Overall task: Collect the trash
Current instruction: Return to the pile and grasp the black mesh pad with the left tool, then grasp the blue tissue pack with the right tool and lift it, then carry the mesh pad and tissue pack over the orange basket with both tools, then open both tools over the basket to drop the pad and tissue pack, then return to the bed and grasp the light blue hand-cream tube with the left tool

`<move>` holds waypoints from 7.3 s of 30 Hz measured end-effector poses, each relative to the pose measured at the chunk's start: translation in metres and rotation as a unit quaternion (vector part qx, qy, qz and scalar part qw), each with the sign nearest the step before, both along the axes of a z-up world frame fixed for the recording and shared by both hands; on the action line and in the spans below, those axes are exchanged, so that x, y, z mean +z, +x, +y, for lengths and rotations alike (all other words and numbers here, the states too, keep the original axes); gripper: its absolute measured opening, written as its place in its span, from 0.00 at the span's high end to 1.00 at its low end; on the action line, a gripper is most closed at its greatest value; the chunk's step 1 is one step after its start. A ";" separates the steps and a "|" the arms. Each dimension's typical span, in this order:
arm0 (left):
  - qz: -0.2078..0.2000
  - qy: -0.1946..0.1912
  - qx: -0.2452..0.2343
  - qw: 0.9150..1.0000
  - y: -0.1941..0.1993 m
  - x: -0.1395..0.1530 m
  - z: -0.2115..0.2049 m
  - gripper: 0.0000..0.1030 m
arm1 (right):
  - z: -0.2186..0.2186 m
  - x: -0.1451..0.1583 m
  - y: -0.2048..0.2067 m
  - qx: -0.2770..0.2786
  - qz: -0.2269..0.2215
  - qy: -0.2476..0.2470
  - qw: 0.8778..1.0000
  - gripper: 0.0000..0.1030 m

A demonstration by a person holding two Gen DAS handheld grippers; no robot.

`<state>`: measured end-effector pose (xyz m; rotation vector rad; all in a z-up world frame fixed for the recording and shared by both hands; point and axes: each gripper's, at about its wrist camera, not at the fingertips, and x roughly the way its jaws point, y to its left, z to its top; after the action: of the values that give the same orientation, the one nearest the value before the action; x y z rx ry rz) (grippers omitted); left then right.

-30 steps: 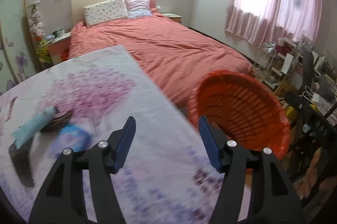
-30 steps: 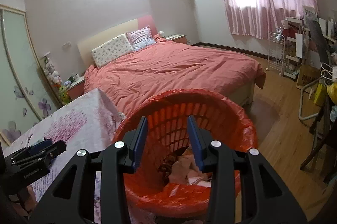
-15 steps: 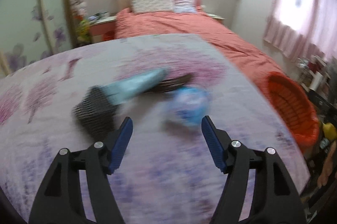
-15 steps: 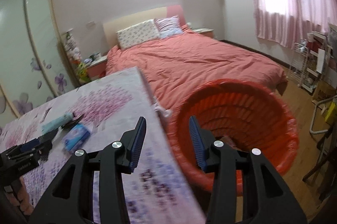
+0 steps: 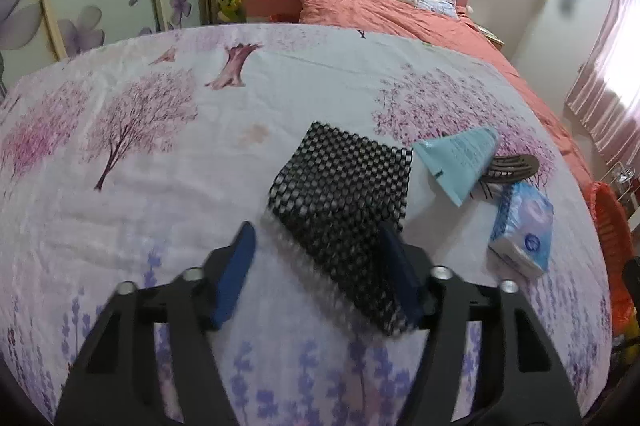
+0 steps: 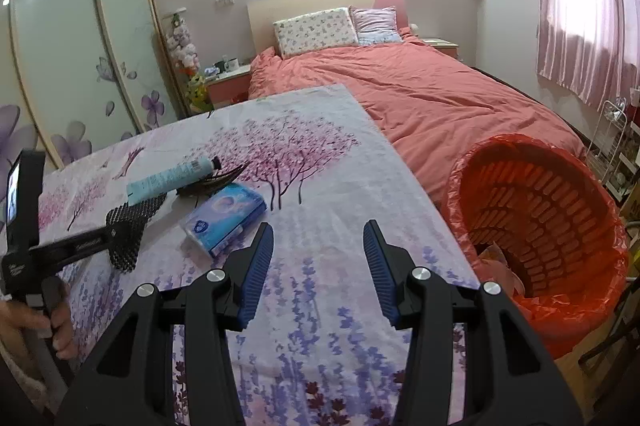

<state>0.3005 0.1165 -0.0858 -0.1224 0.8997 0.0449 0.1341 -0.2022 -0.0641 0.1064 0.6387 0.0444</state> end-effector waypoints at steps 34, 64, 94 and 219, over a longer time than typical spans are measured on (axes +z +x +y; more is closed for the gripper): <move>-0.003 0.023 0.056 0.998 -0.007 0.000 0.063 0.77 | 0.071 -0.035 0.065 -0.067 0.098 -0.016 0.993 0.43; -0.004 0.019 0.056 0.998 -0.012 -0.001 0.065 0.76 | 0.042 -0.041 0.090 -0.011 0.118 -0.017 0.993 0.34; -0.015 -0.017 0.031 0.999 -0.016 0.003 0.068 0.90 | 0.038 -0.039 0.089 -0.009 0.117 -0.028 0.993 0.42; -0.014 0.068 -0.221 0.973 0.007 -0.005 -0.141 0.67 | -0.065 -0.014 -0.007 -0.056 0.044 0.061 0.996 0.33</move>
<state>0.3080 -0.0244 -0.0904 0.2068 0.8768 -0.3094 0.1268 -0.2674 -0.0778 0.2637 0.7179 -0.0300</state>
